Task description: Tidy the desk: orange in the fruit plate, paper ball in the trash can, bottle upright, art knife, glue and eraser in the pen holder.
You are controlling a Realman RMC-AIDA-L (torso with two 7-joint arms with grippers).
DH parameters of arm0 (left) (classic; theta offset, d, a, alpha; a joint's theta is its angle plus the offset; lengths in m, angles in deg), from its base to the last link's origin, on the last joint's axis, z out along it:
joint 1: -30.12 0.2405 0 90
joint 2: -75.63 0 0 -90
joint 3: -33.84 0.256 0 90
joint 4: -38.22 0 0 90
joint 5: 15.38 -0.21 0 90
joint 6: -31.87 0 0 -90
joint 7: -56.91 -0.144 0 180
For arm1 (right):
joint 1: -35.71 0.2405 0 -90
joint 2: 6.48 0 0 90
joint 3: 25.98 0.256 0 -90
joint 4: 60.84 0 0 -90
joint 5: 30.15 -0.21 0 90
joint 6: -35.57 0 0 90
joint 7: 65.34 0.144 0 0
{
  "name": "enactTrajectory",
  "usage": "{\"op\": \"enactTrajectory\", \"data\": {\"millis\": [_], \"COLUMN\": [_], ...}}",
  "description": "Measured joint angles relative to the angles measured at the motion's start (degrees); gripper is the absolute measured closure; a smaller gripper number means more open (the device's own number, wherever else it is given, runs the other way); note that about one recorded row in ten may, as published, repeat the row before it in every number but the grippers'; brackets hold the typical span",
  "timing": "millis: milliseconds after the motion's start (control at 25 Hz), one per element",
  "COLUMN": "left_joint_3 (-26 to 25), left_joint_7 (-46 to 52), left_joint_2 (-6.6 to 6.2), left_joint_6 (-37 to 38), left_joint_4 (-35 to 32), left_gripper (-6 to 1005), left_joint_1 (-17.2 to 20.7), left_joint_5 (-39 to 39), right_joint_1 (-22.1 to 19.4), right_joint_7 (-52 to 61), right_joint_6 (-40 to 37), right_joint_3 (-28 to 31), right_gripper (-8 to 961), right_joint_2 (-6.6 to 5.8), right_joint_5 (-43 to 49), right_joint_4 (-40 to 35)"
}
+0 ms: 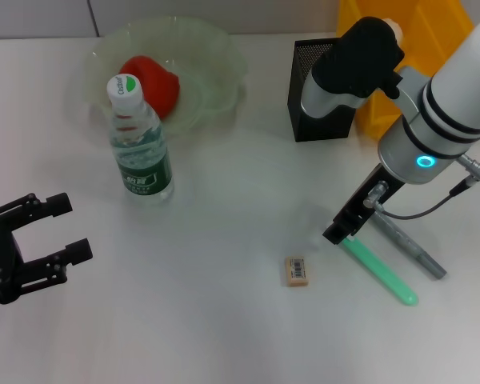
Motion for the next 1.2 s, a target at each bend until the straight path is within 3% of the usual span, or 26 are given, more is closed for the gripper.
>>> {"op": "enactTrajectory", "data": {"millis": [520, 1200], "left_joint_3": [-0.26, -0.29], "left_joint_7": [-0.21, -0.17], "left_joint_2": [0.21, 0.56], "left_joint_6": [-0.91, -1.26], "left_joint_4": [0.00, 0.00], "left_gripper": [212, 212], "left_joint_1": [-0.43, -0.53], "left_joint_5": [-0.72, -0.88], "right_joint_1": [0.00, 0.00], "right_joint_7": [1.56, 1.63], "right_joint_6": [2.34, 4.33], "right_joint_3": [-1.84, -3.24], "right_gripper": [651, 656], "right_joint_2": [0.00, 0.00], "right_joint_5": [0.00, 0.00], "right_joint_4": [1.46, 3.43]}}
